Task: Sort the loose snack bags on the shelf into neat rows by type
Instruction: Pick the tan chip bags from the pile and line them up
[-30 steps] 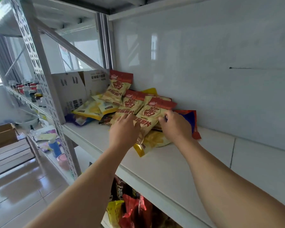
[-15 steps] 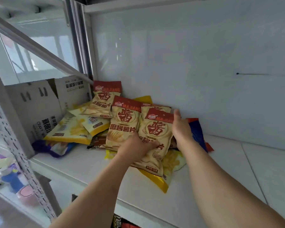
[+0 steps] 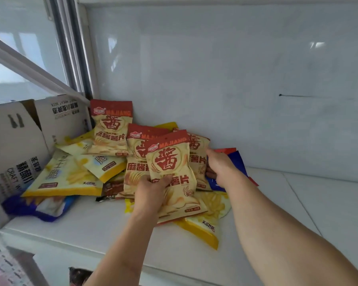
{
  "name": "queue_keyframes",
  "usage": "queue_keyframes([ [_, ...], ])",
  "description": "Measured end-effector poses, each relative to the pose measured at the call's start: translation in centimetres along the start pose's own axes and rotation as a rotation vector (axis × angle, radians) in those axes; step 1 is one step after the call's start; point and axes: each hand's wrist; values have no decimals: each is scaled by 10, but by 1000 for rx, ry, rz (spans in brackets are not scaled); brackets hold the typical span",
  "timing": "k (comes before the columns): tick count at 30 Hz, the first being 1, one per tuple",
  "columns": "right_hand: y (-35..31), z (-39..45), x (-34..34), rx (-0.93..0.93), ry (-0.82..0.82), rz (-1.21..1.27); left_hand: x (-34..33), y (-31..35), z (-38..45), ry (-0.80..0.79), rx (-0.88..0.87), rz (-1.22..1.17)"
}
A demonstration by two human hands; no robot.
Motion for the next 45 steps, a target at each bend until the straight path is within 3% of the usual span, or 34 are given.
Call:
queue_keyframes([
  [5,4,7,0,-9,-61,-71,0,-1,2,12,-31,22],
  [12,3,-7,15,84,-135,184,-3,17,-11,19,-215,149],
  [20,0,-41,71,175,-75,286,-36,31,-52,-189,-177,-12],
  [31,15,-87,272,267,110,287,-164,25,-161,-508,-65,-132],
  [38,34,-98,402,271,218,271,-261,13,-224,-595,-73,-189],
  [45,31,-87,484,280,278,298,-339,14,-244,-682,-64,-174],
])
Point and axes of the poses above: each hand's wrist, its own z-axis towards the middle knuckle, its own x-axis out of the back of the hand, y = z × x, and after that the axes turned 8 degrees about z, right-handed
